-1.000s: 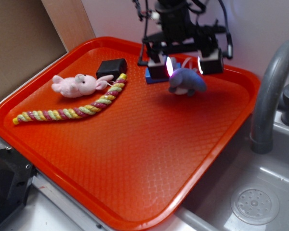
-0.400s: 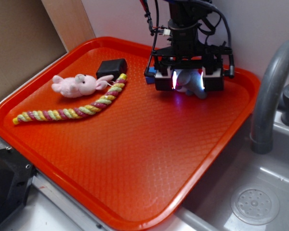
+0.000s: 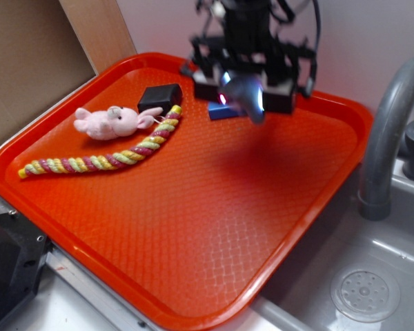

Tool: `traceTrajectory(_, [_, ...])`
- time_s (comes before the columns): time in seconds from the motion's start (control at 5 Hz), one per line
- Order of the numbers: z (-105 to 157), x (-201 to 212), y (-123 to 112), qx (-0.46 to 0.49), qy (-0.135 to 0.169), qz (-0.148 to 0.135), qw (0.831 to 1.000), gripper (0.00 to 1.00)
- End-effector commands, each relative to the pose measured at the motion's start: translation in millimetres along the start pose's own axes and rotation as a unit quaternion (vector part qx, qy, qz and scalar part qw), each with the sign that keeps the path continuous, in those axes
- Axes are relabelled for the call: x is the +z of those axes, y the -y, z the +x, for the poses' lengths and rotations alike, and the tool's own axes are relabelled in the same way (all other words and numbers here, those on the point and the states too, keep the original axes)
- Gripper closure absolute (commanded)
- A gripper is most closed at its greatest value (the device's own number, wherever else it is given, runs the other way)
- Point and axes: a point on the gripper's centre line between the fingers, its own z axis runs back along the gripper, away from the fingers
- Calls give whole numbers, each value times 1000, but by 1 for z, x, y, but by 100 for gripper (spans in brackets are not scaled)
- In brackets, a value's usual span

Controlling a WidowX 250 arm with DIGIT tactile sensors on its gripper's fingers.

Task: Grab the gray animal.

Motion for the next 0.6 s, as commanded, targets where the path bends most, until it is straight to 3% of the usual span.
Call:
traceTrajectory(0.0, [-25,84,-45,-58,24,-55,996,100])
traceTrajectory(0.2, [-47,104,-71,-74,35,-97,992,100])
traceTrajectory(0.4, [-51,108,-81,-74,28,-110,991,100])
